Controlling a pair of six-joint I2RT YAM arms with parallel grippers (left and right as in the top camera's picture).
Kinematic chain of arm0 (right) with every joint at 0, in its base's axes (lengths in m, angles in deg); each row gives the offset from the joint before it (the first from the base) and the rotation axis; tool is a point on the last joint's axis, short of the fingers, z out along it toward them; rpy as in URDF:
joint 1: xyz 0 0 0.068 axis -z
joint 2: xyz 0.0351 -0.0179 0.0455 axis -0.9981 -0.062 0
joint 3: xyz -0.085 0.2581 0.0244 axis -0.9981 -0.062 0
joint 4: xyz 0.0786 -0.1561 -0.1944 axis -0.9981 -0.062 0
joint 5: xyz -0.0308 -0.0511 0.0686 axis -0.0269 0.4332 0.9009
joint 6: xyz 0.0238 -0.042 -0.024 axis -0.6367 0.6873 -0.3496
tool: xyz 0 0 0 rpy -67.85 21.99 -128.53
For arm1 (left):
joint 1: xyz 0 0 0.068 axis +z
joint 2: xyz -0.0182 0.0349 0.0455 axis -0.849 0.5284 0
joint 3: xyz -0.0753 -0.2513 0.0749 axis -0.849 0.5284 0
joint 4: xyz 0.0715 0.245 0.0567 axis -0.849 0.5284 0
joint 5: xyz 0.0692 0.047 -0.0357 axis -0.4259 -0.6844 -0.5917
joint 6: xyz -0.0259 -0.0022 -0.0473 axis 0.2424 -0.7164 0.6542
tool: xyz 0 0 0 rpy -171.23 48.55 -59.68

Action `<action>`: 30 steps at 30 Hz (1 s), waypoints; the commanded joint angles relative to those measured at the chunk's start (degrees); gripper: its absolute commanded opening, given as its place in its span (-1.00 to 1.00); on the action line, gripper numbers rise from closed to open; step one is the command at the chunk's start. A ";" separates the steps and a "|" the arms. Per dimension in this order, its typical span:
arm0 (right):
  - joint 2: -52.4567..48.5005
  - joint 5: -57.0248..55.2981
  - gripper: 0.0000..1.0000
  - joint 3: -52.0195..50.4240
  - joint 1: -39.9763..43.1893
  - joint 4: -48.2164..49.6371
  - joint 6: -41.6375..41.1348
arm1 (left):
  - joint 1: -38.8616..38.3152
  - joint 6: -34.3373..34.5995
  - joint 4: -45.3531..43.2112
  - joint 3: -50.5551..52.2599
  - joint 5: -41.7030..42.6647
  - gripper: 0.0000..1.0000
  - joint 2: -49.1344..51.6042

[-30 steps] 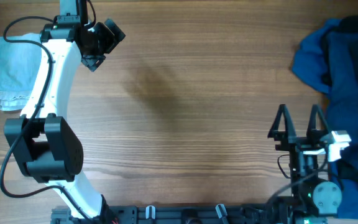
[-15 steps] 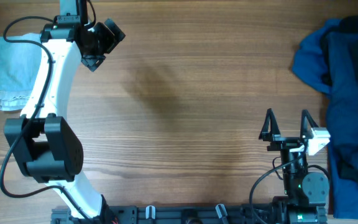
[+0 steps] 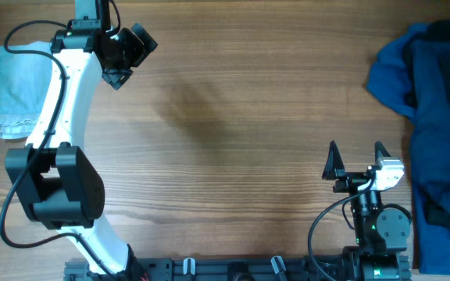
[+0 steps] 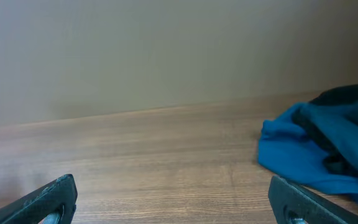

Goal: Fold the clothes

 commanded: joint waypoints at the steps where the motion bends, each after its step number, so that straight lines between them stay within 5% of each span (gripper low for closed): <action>1: 0.20 0.46 1.00 -0.09 -0.42 0.11 1.03 | -0.15 -0.07 -0.02 0.02 0.04 1.00 -1.38; 14: 0.20 0.46 0.99 -0.09 -0.42 0.11 1.01 | -0.48 -0.07 0.02 0.02 0.04 1.00 -6.01; 24: 0.20 0.46 0.99 -0.09 -0.42 0.11 1.01 | -0.57 -4.66 3.78 0.59 -2.56 0.99 -47.28; 30: 0.20 0.46 0.99 -0.09 -0.42 0.11 1.03 | -0.57 -4.81 5.55 12.26 -3.06 0.99 -68.67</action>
